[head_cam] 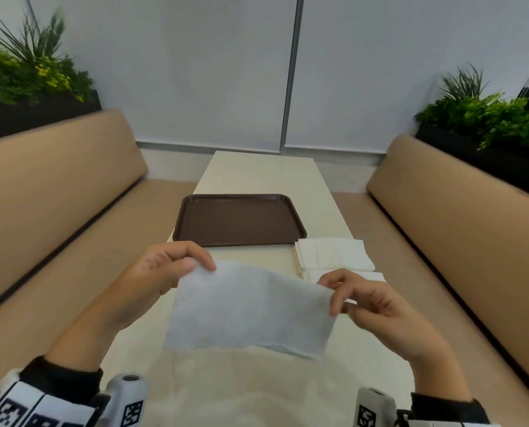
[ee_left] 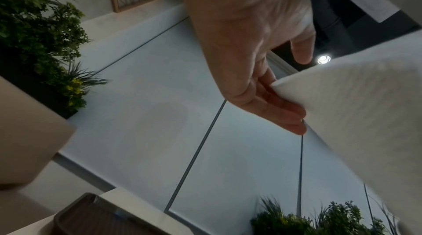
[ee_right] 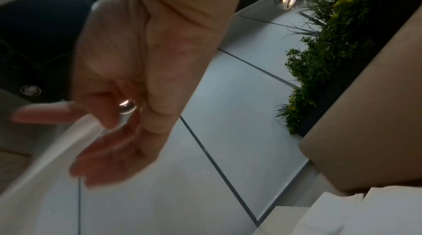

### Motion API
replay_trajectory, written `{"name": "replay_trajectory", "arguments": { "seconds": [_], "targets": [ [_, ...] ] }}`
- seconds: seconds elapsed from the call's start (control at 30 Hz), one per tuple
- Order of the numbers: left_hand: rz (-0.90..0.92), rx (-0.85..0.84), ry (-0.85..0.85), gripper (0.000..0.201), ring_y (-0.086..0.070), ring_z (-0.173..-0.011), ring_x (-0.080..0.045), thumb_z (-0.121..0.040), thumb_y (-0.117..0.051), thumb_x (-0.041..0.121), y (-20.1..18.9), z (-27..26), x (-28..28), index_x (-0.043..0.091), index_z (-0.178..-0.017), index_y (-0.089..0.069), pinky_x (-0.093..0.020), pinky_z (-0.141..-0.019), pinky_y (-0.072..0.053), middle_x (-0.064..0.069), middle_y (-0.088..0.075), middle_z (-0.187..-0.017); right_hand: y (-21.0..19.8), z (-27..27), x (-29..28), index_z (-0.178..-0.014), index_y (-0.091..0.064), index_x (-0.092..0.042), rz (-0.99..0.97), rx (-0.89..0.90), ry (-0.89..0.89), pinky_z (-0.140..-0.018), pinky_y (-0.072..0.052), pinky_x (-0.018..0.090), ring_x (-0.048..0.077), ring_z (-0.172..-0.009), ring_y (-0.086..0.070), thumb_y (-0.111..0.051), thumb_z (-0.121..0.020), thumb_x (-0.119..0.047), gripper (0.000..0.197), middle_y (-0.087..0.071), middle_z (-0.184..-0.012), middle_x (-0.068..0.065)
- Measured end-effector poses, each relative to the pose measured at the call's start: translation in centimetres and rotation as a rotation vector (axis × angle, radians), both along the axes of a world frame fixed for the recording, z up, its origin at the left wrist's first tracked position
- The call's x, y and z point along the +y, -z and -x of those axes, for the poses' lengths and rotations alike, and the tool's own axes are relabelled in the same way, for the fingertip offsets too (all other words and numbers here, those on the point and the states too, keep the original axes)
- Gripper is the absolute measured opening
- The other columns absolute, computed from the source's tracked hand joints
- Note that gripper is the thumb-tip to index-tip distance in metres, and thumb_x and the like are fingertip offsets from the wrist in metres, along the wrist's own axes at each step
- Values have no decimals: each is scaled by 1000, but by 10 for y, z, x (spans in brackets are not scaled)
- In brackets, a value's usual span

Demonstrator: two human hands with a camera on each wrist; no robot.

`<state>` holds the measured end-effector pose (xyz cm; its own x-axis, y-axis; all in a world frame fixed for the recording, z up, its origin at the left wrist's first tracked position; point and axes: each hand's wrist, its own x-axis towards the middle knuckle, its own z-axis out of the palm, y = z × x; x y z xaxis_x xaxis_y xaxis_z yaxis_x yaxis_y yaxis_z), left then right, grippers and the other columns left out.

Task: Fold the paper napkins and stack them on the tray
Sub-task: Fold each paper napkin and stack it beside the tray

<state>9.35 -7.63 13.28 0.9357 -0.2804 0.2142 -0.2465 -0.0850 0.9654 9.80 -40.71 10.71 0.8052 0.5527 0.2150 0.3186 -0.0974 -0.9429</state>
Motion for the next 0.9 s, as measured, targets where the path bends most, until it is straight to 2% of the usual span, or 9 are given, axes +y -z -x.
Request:
{"name": "replay_trajectory", "arguments": {
  "seconds": [0.07, 0.13, 0.2, 0.3, 0.43, 0.53, 0.63, 0.77, 0.9],
  "targets": [
    [-158, -83, 5, 21, -55, -67, -18, -67, -69, 38, -4, -1, -5, 20, -77, -71, -24, -65, -44, -3, -64, -74, -9, 1, 2, -87, -72, -24, 27, 17, -120, -103, -39, 28, 14, -133, -42, -42, -65, 7, 48, -54, -132, -7],
    [-284, -118, 103, 6, -64, -78, -13, -78, -65, 24, -12, -2, -18, 26, -79, -71, -24, -71, -47, 3, -69, -82, -20, -2, 17, -100, -72, -23, 147, -70, -192, -111, -30, 27, 13, -140, -32, -53, -76, -10, 33, -46, -142, -7],
    [-470, -194, 164, 22, -66, -89, -8, -82, -57, 15, -21, -5, -29, 31, -81, -72, -21, -79, -49, 9, -71, -89, -28, -8, 41, -107, -72, -22, 287, -176, -204, -113, -28, 28, 9, -138, -35, -58, -85, -27, 26, -47, -141, -9],
    [-599, -280, 208, 30, -67, -92, -8, -84, -54, 12, -33, -11, -39, 33, -83, -75, -29, -81, -53, 12, -72, -93, -34, -13, 65, -106, -74, -16, 352, -259, -152, -103, -41, 30, 8, -118, -54, -61, -91, -28, 23, -60, -123, -8],
    [-581, -308, 137, 30, -67, -94, -8, -84, -50, 15, -41, -16, -42, 31, -87, -76, -26, -81, -52, 14, -71, -95, -34, -18, 59, -103, -75, -17, 403, -229, -72, -85, -50, 30, 8, -93, -63, -57, -93, -36, 28, -69, -99, -8],
    [-478, -277, 71, 30, -66, -96, -8, -83, -50, 14, -43, -21, -41, 30, -88, -75, -22, -84, -49, 13, -72, -95, -22, -21, 40, -99, -76, -21, 413, -139, -10, -83, -51, 27, 8, -91, -65, -56, -90, -44, 32, -71, -97, -9],
    [-381, -212, 11, 26, -66, -97, -5, -87, -60, 9, -37, -30, -39, 30, -87, -76, -21, -86, -49, 11, -73, -97, 1, -25, 13, -92, -78, -25, 373, -64, 113, -82, -51, 26, 9, -84, -66, -68, -84, -36, 16, -72, -90, -11],
    [-324, 10, -39, 35, -70, -82, -4, -84, -66, 0, -7, -48, -52, 33, -88, -76, -20, -76, -54, 11, -75, -90, 35, -35, -28, -78, -76, -27, 260, 99, 343, -59, -40, 35, 25, -55, -45, -82, -73, -19, 11, -60, -62, -7],
    [-223, 271, -20, 38, -72, -79, -13, -80, -69, -6, 37, -75, -94, 24, -103, -70, -17, -64, -54, 4, -75, -90, 51, -47, -59, -86, -72, -23, 119, 279, 540, -65, -47, 23, 22, -66, -58, -78, -75, -11, 17, -69, -80, 5]
  ]
}}
